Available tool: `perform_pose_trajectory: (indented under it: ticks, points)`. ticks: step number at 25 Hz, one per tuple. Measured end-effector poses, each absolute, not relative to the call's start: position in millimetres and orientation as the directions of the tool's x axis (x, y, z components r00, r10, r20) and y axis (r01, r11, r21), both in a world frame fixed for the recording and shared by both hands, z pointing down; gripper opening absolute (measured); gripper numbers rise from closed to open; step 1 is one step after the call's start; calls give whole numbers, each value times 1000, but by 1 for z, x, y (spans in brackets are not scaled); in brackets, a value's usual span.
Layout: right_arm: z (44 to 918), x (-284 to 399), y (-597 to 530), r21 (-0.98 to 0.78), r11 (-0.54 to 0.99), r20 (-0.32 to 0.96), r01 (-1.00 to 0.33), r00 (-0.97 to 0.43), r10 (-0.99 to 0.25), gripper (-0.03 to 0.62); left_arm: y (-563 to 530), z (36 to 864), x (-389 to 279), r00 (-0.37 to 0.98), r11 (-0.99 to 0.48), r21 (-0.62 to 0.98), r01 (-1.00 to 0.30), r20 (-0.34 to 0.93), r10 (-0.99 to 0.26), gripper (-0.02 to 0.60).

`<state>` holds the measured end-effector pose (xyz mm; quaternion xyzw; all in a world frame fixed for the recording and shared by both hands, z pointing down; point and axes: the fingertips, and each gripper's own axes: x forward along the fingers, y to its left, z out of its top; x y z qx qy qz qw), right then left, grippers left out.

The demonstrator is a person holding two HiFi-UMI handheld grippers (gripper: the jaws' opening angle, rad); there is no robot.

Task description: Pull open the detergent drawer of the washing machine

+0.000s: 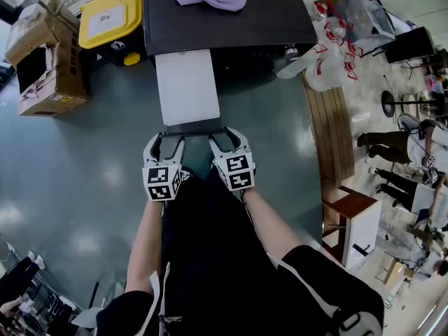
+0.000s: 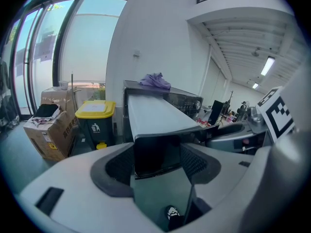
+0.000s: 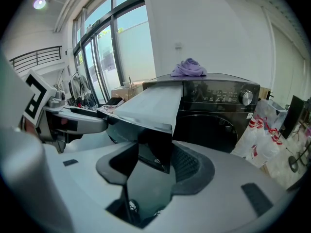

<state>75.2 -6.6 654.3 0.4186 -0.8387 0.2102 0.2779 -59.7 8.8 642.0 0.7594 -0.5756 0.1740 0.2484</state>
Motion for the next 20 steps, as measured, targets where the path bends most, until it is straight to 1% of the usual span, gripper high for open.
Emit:
perform_pose_trajectory:
  ticks: [11, 15, 20]
  points:
    - [661, 78, -4, -160, 553, 657, -818, -506, -559, 216, 12, 648, -59, 268, -212, 164, -963, 564, -781, 282]
    - [660, 81, -2, -176, 528, 658, -831, -498, -564, 216, 16, 651, -63, 263, -181, 196, -964, 588, -765, 278]
    - [651, 91, 0, -149, 530, 668, -835, -480, -569, 209, 29, 646, -63, 265, -162, 221, -962, 604, -751, 265]
